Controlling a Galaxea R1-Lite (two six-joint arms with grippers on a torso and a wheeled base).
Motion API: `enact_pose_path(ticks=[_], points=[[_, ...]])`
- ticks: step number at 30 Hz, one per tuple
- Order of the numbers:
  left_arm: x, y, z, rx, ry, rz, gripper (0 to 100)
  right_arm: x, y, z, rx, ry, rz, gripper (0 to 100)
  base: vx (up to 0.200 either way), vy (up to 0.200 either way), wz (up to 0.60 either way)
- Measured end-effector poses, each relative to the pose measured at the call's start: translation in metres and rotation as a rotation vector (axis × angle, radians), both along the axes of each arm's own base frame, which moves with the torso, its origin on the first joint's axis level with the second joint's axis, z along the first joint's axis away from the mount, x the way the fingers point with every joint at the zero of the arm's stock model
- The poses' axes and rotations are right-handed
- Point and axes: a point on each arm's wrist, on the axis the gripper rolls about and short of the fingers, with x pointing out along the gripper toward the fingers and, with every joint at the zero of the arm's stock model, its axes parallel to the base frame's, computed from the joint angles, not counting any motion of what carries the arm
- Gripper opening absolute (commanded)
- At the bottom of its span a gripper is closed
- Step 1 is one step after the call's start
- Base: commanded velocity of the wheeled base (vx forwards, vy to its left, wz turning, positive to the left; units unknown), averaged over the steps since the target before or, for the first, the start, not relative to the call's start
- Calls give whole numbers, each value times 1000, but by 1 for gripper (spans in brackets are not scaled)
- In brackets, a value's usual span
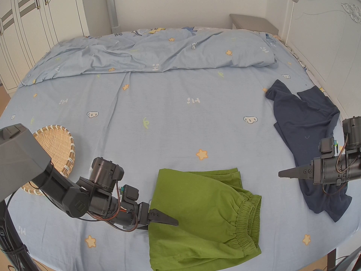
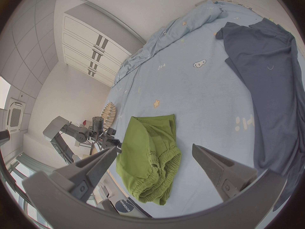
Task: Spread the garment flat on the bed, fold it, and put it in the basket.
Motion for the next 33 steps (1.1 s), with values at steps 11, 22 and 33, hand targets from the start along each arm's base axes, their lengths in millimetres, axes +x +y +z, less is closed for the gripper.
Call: enact_pose_path(ticks=[11,22,33], points=[[-6,-39,-7,3,12,17,100,7,-1,-8,14,-53,-17,100,0,0,0],[-7,-40,-6,-31,12,55,0,12,-1,-19,14,-6,-23,100,0,0,0],[-7,-22,42,-10,86,136,0,15,1,0,100,14,-76,100,0,0,0]])
